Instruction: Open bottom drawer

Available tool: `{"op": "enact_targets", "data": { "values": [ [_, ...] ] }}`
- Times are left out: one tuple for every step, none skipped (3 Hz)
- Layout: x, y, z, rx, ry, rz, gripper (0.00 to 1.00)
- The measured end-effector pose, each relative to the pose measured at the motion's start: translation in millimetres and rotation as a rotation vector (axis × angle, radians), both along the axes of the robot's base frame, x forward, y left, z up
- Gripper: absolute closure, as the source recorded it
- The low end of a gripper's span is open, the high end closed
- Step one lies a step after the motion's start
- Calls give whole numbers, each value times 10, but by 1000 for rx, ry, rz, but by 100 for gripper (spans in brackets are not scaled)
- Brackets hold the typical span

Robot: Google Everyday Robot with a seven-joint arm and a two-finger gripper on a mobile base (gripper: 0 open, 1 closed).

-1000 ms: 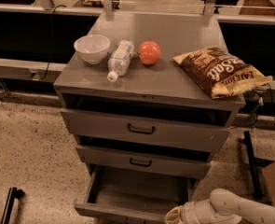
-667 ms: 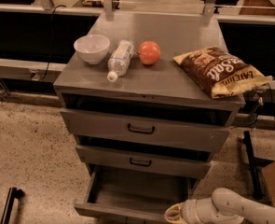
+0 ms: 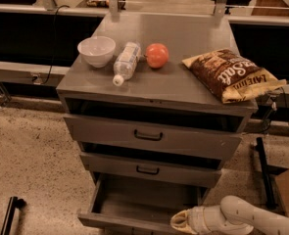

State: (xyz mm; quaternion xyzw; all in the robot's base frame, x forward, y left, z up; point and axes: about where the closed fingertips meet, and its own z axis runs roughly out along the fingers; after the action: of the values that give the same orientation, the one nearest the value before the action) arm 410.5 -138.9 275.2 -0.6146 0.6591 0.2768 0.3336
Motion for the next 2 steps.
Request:
{"op": "enact_targets", "data": {
  "values": [
    [11, 31, -44, -6, -16, -5, 100],
    [-63, 115, -26, -4, -90, -60, 100]
  ]
}}
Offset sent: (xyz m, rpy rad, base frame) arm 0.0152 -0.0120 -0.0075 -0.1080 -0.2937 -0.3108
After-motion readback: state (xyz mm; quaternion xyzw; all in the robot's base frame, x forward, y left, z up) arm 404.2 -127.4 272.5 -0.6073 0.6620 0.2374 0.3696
